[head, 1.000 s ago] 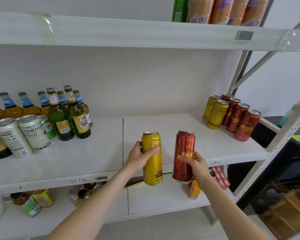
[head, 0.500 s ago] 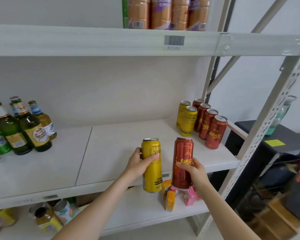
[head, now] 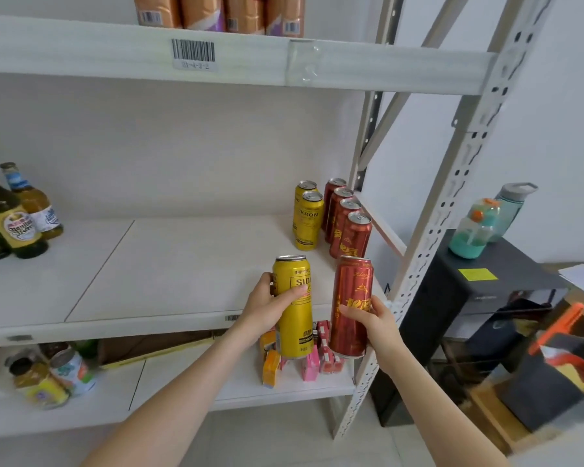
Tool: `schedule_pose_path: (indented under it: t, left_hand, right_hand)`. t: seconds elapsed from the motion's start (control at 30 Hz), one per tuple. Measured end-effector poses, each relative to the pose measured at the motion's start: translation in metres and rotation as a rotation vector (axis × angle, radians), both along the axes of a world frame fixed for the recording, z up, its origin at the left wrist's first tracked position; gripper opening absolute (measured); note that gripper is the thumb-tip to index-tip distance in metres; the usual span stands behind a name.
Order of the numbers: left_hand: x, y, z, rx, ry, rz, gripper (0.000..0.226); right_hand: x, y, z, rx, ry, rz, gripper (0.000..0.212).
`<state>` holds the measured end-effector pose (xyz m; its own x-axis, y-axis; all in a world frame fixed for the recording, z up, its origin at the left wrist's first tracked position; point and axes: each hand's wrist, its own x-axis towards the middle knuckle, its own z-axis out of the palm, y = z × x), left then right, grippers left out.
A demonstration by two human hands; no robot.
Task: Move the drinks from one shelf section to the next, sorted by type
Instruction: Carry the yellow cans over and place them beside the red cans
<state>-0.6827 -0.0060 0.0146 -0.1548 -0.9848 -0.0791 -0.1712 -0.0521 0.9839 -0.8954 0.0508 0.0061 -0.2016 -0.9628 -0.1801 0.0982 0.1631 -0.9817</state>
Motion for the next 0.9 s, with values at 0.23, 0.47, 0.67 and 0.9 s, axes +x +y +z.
schedule_pose_path:
  t: [0.23,0.47,0.67,0.9]
  left_hand:
    - [-0.039,-0.036,0.000,-0.040,-0.050,-0.025,0.056]
    - [-0.061,-0.080,0.005,-0.162,-0.171,0.020,0.051]
    - [-0.070,-0.110,-0.001,-0.232,-0.177,0.133,0.051]
    - [-0.079,-0.137,-0.014,-0.281,-0.148,0.173,0.057]
  right_hand:
    - [-0.035,-0.024,-0.002,-0.030,-0.013,-0.022,0.041]
    - [-0.053,-0.060,-0.004,-0.096,0.051,-0.054,0.045]
    - [-0.058,-0.088,-0.010,-0.107,0.136,-0.062,0.055]
    - [-0.062,-0.107,-0.021,-0.122,0.203,-0.043,0.061]
